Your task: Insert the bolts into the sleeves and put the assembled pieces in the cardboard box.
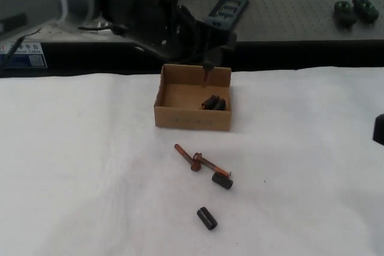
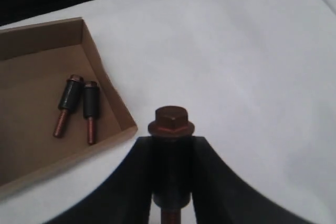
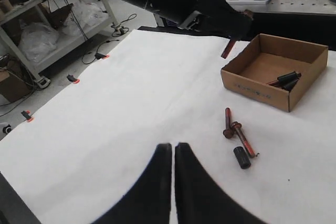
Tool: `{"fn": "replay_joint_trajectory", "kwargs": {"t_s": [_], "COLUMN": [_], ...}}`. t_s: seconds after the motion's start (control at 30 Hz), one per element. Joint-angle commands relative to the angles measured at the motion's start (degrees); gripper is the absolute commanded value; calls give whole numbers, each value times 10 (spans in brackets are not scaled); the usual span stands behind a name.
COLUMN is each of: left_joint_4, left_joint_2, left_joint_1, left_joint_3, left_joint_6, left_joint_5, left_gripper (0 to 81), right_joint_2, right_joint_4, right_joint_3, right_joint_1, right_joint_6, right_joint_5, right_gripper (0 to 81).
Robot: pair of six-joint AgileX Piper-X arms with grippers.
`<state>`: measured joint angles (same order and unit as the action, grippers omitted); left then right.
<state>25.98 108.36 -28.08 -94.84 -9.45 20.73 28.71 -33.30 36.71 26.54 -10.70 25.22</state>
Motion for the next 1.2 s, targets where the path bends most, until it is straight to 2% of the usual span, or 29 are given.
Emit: {"fn": "replay_joint_trajectory", "kwargs": {"t_s": [0.0,0.37,0.5,0.63,0.87,1.17], "left_joint_4": [21,58,72,74,52,-13], "left_joint_2": [29,141,178,204,235,252], "left_joint_1": [4,11,15,19,21,21], "left_joint_3": [-49,-167,-195,-205,-205,-205], "left_joint_6": [18,22,57,81,121,121], "left_joint_5": [-10,-14,-42,-75,-88,-90], "left_gripper": [6,6,6,6,6,6], "right_joint_2": [-5,-17,-17,-17,-17,-17], "right_joint_4": [-7,-12,-17,-24,-25,-25], "right_joint_3": [3,3,3,3,3,3], "right_joint_1": [-4,-4,-4,-4,-4,-4], "right_joint_6": [5,-12,-13,-13,-13,-13], "right_joint_5": [-2,-2,-2,-2,-2,-2], "right_gripper": [29,29,29,29,29,29]}}
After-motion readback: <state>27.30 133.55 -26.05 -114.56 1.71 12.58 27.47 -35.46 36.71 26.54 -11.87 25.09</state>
